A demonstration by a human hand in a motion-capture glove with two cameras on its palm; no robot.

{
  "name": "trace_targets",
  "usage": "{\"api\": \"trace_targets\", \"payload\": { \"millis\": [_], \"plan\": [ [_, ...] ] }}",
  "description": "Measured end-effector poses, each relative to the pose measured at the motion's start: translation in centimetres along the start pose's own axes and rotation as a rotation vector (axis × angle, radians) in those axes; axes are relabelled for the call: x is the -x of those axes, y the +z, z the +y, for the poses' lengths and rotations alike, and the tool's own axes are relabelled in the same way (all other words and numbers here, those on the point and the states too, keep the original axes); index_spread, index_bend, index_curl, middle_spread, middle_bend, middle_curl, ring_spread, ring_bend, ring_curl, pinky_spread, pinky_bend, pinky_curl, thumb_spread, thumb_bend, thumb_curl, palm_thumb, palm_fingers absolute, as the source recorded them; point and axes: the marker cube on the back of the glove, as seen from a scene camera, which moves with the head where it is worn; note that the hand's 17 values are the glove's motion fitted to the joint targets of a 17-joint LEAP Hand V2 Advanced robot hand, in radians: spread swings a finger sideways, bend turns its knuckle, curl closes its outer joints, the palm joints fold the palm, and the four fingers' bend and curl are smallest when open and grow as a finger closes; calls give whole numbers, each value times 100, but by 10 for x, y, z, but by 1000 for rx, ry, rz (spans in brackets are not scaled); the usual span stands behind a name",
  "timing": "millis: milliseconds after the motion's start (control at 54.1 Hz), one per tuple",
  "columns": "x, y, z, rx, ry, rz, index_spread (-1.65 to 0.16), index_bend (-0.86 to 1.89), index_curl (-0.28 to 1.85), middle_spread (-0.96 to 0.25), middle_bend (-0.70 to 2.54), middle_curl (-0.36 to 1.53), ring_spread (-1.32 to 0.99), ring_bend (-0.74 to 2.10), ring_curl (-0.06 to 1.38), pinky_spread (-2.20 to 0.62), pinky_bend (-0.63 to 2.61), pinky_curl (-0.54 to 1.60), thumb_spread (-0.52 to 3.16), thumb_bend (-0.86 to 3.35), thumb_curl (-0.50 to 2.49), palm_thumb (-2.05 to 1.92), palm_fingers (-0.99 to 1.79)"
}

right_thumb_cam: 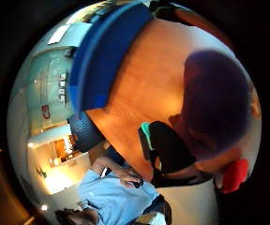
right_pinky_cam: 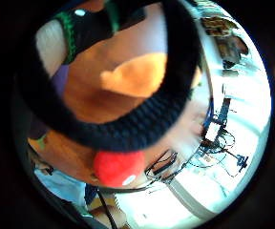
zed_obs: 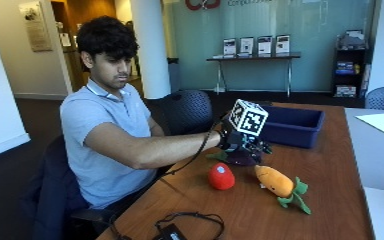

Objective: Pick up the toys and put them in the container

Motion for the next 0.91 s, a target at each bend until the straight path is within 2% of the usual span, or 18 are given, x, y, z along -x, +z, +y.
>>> {"api": "trace_targets", "payload": {
  "millis": [55, 92, 148, 203, 240, 388, 499, 684, 906],
  "plan": [
    [4, 6, -3, -14, -24, -22, -20, 18, 6, 0, 6, 0, 0, 9, -1, 0, 85, 20, 63, 7, 3, 9, -1],
    [8, 7, -6, -78, -44, -57, -23, 17, 7, 1, 6, 0, 0, 15, 0, -4, 98, 25, 79, 11, 5, 13, 3],
    [10, 4, -10, -199, -60, -85, -24, 23, 9, 3, 8, -1, 0, 34, 4, -14, 107, 28, 102, 25, 8, 28, 33],
    [11, 0, -13, -255, -62, -101, -23, 25, 11, 3, 13, 0, -2, 54, 9, -20, 108, 30, 115, 43, 16, 50, 61],
    [11, -3, -14, -275, -60, -113, -23, 26, 13, 4, 14, 1, -4, 61, 12, -22, 107, 31, 120, 50, 19, 58, 66],
    [8, -28, -13, -338, -51, -193, -22, 32, 21, 3, 19, 4, -9, 71, 20, -28, 103, 34, 115, 59, 30, 76, 75],
    [18, -75, -11, -418, -63, -253, -22, 33, 24, 3, 19, 7, -11, 73, 22, -29, 102, 36, 111, 60, 36, 78, 75],
    [60, -162, -17, -556, -102, -248, -22, 32, 28, 3, 19, 10, -13, 74, 24, -30, 102, 37, 105, 59, 43, 78, 74],
    [134, -241, -45, -606, -153, -225, -22, 30, 32, 3, 19, 15, -14, 75, 25, -30, 102, 39, 103, 58, 50, 77, 74]
  ]
}}
